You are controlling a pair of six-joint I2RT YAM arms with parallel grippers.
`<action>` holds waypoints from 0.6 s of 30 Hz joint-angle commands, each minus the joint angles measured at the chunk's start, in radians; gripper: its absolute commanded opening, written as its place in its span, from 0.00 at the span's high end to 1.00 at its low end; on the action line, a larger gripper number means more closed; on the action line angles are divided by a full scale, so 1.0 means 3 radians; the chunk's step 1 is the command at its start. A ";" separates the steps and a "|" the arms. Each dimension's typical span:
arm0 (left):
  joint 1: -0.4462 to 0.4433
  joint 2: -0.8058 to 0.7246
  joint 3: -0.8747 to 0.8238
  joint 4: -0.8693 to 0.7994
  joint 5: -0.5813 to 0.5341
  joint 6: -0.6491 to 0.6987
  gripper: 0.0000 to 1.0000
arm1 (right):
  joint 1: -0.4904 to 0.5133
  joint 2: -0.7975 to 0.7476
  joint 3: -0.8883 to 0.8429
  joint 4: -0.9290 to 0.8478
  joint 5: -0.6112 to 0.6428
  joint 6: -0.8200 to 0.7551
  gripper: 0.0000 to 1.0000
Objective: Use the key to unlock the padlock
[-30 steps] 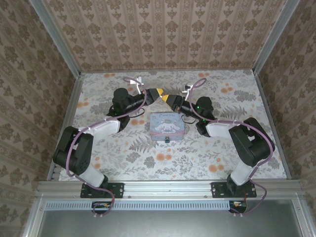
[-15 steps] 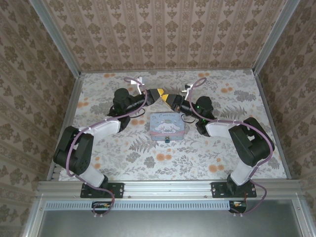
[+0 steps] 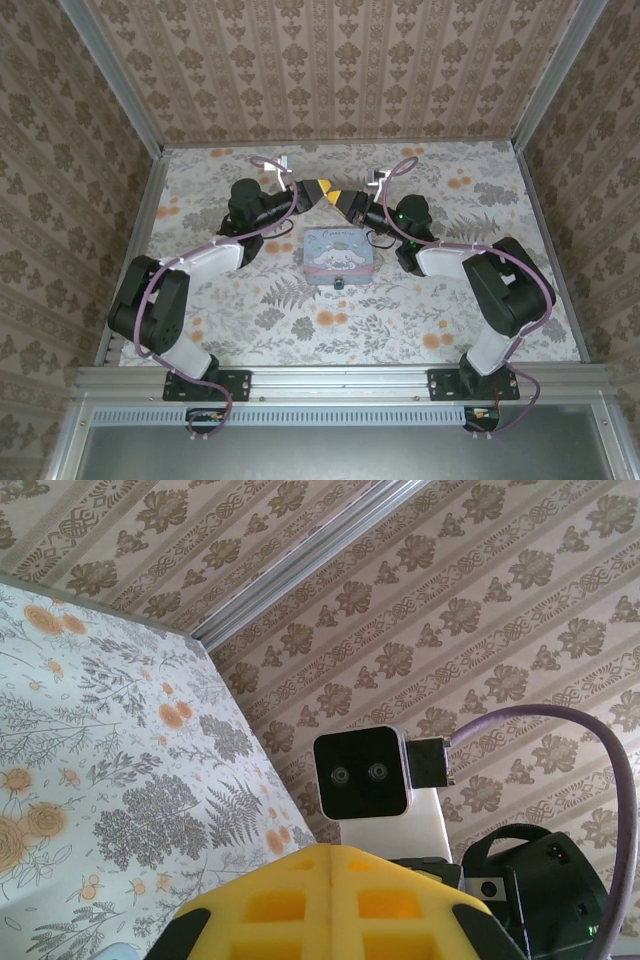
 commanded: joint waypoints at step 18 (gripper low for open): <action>0.0015 0.0032 -0.0019 0.0022 -0.0121 -0.0009 0.98 | -0.0029 0.0038 -0.0097 0.0322 -0.0033 0.0070 1.00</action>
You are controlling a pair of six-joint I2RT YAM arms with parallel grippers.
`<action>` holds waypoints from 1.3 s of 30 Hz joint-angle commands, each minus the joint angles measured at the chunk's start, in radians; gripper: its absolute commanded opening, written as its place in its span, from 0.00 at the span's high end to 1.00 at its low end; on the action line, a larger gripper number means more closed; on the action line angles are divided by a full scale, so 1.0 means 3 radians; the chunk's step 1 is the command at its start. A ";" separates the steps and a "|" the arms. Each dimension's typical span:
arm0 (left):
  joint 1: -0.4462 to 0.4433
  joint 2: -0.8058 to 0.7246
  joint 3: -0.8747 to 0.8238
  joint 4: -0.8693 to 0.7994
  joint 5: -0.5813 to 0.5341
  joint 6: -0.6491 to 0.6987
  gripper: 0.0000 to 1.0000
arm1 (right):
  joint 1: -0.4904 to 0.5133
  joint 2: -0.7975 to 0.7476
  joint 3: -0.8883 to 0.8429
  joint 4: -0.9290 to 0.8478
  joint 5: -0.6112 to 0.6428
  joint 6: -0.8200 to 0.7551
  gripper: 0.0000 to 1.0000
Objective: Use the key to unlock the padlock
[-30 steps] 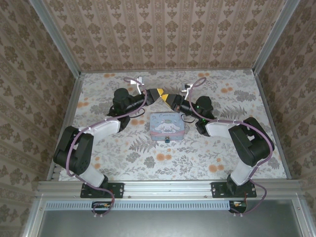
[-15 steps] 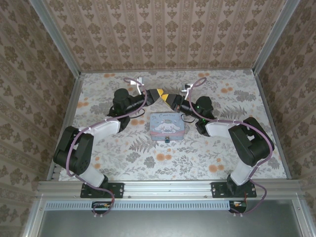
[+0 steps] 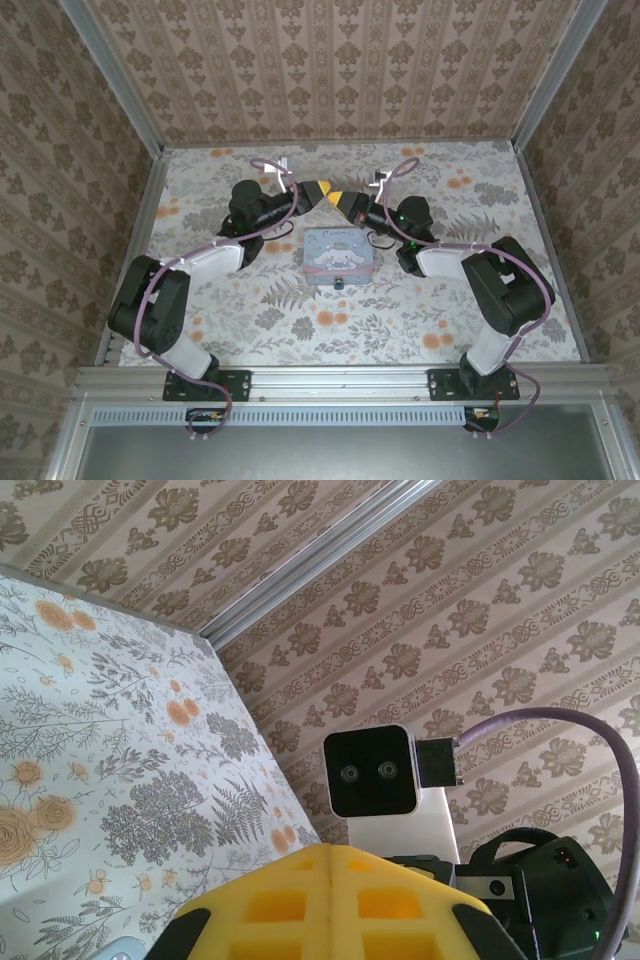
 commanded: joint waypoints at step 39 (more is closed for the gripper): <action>-0.1573 -0.0525 -0.1176 -0.1482 -0.1424 0.0689 0.00 | -0.0175 -0.0142 -0.0936 -0.0640 0.0202 -0.0640 1.00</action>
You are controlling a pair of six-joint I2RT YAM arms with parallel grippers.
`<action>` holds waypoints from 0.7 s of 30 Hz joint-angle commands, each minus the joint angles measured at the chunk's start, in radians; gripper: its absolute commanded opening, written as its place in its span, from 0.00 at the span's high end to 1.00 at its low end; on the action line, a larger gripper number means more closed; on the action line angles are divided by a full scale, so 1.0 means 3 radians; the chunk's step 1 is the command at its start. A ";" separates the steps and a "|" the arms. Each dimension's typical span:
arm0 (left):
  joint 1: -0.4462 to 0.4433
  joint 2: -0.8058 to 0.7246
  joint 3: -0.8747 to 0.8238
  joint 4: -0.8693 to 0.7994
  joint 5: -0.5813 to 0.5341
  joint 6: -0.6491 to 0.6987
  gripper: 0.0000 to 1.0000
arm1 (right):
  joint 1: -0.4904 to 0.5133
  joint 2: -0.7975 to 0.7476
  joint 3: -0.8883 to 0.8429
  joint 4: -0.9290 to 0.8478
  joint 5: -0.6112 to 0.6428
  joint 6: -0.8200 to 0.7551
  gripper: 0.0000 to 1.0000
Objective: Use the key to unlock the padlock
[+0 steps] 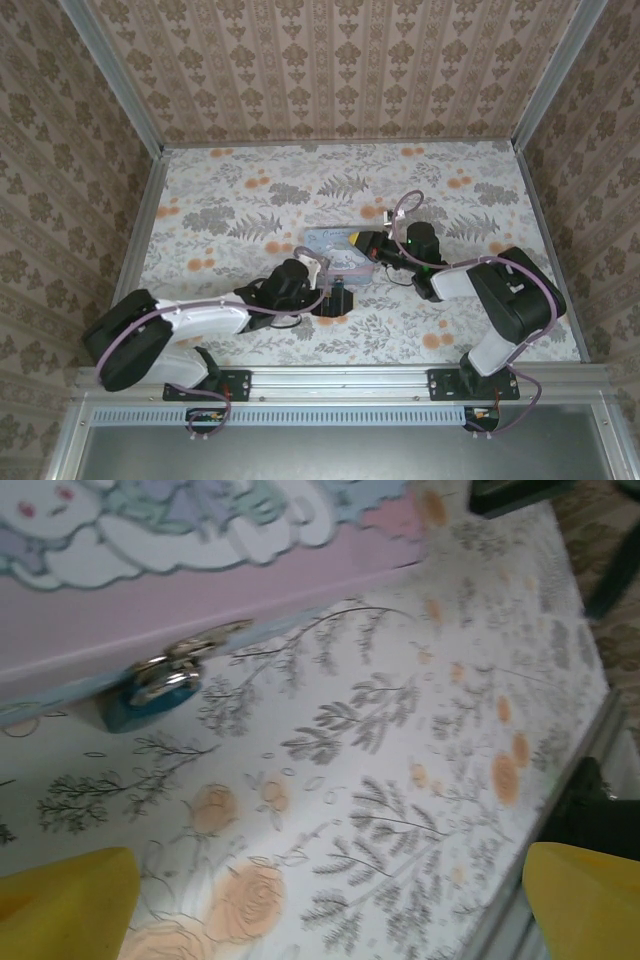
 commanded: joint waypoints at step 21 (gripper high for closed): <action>0.0404 0.0600 0.0292 0.0436 -0.0032 0.0587 0.02 | -0.0144 0.0678 0.0428 0.0292 0.0098 0.0163 1.00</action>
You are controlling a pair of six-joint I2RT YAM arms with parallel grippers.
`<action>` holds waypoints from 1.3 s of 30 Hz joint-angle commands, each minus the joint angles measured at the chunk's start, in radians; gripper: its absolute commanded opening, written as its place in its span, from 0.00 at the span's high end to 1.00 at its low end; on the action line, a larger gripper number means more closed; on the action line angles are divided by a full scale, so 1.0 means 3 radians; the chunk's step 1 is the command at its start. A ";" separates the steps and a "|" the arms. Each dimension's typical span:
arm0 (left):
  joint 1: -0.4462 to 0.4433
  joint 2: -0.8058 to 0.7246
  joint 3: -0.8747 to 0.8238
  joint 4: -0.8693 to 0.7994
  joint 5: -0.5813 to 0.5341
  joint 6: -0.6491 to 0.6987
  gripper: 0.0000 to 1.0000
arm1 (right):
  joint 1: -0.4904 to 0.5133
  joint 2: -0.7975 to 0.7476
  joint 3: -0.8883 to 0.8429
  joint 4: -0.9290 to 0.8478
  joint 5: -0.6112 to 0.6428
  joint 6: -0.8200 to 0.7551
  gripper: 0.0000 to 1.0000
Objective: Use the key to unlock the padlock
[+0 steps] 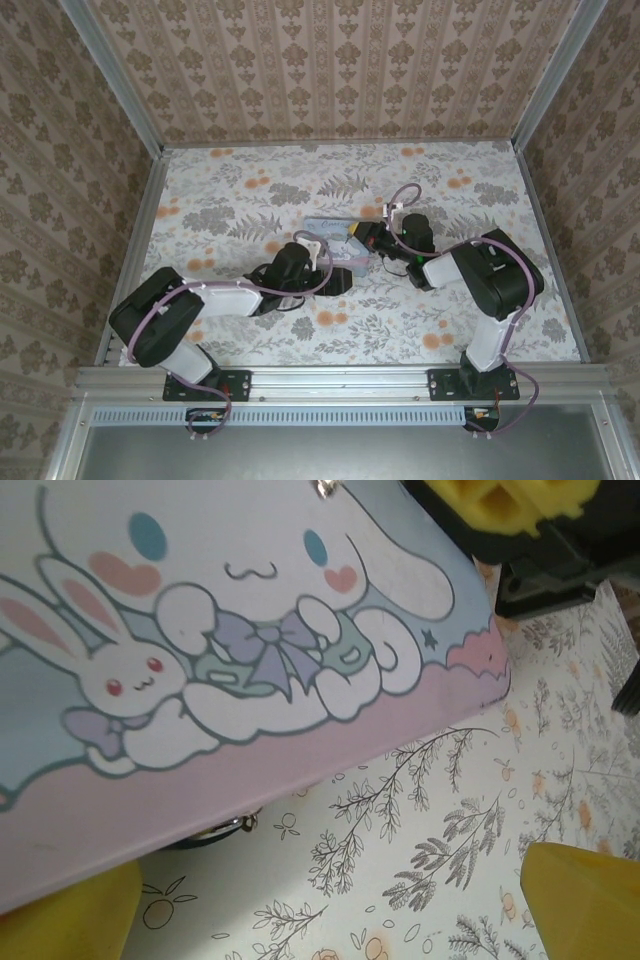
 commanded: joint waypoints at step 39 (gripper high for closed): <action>-0.0004 0.0785 -0.0080 0.1639 0.0180 0.0136 0.04 | -0.0013 0.0142 0.0010 0.0106 0.0045 0.0067 1.00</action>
